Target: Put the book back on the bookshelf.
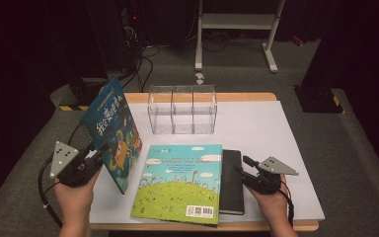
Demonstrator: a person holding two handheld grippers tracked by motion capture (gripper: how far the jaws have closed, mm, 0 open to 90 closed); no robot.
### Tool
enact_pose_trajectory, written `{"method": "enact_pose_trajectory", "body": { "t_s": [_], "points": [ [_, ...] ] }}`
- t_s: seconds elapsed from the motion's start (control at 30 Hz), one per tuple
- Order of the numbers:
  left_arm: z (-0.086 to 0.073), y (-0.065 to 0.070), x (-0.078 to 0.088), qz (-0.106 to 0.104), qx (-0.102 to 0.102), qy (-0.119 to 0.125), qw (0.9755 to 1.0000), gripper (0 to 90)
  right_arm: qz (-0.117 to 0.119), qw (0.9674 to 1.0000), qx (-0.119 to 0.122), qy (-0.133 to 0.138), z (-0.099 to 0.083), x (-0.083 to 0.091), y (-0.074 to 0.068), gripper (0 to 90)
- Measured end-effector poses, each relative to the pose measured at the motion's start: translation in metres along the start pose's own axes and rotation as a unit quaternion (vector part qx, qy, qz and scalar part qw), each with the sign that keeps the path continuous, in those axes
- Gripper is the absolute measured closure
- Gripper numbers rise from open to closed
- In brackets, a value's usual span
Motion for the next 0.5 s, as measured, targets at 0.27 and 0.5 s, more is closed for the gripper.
{"method": "enact_pose_trajectory", "body": {
  "t_s": [0.27,0.5],
  "points": [
    [-0.0057,-0.0057,0.0018,0.001,0.001,0.002,1.0000,81.2,0.001,1.0000,-0.001,-0.001,-0.0001,-0.0010,-0.0003,51.8],
    [-0.0107,-0.0103,0.0048,0.000,0.006,0.003,1.0000,81.9,0.001,1.0000,-0.001,-0.001,-0.0003,-0.0007,-0.0003,51.9]
  ]
}}
Point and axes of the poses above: each handheld gripper's, and its own axes: x roughly backward along the jaws, z roughly out of its top, y roughly to its right, the point moved 2 cm from there along -x, roughly forward along the jaws, and after that the axes turned 14 degrees about z, right-handed, at the moved point
